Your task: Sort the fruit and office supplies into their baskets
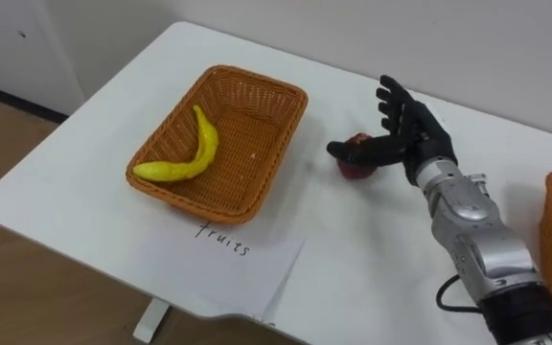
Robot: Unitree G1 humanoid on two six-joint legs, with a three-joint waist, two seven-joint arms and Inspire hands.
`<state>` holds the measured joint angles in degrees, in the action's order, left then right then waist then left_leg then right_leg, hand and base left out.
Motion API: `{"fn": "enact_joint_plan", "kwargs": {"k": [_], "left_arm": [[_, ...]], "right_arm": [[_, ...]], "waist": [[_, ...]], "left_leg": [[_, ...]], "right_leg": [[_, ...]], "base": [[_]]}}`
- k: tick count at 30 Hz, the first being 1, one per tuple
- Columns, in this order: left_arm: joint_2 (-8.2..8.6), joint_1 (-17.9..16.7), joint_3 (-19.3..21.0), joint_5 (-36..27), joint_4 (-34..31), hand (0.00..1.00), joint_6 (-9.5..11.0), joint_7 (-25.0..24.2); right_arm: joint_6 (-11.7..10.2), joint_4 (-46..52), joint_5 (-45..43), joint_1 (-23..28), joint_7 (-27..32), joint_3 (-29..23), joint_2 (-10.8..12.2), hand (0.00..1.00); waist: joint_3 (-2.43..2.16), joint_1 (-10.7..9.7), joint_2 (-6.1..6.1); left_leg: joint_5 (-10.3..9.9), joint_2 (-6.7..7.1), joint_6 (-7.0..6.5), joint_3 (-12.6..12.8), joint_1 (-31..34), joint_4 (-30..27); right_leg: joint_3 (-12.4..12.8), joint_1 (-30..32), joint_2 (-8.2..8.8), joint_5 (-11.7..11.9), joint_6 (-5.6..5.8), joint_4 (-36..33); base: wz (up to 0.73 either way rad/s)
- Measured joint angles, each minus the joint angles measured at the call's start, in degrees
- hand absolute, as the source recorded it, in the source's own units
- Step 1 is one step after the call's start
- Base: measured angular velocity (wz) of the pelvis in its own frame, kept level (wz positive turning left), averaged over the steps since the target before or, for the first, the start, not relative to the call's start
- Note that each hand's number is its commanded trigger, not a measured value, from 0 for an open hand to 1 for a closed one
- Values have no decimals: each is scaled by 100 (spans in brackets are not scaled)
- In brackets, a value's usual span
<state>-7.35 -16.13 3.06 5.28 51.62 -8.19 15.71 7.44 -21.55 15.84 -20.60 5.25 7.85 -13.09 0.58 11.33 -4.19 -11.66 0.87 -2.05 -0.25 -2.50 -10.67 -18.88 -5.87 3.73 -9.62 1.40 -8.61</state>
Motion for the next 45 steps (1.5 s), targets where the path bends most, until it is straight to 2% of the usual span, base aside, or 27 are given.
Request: {"fn": "enact_joint_plan", "kwargs": {"k": [7,15,26,32,36,45], "left_arm": [[-1,-37,1,2,-2,0,-1,0],[12,-83,7,196,-43,0,-4,-2],[152,-144,10,403,-5,0,-2,-1],[149,-151,17,447,11,0,-2,-7],[142,-144,9,446,78,0,3,-16],[142,-174,5,446,251,0,-12,-297]], "right_arm": [[-54,-1,218,0,198,1,1,0],[-70,-143,148,0,263,2,21,0],[-279,-604,-46,-6,653,-2,61,0],[-351,-615,-78,-9,828,0,63,0],[-488,-837,-78,-10,888,7,60,0],[-492,-1027,-85,-11,911,62,71,0]], "waist": [[-36,5,87],[-27,4,101],[-13,26,127],[-15,62,131],[-12,141,127],[24,177,84]], "left_leg": [[3,0,0,0,-3,-2],[5,1,-1,12,0,-12],[5,-5,0,15,82,2],[6,-3,-1,-4,78,-5],[6,-2,-1,-1,78,-5],[6,-1,0,-7,193,-57]], "right_leg": [[-29,-3,5,0,0,1],[-29,-13,7,0,1,-3],[-28,65,-4,0,0,-3],[-23,81,2,0,0,1],[-45,69,5,0,1,4],[-182,83,18,0,1,-1]], "base": [[0],[0],[0],[0],[0],[6]]}}
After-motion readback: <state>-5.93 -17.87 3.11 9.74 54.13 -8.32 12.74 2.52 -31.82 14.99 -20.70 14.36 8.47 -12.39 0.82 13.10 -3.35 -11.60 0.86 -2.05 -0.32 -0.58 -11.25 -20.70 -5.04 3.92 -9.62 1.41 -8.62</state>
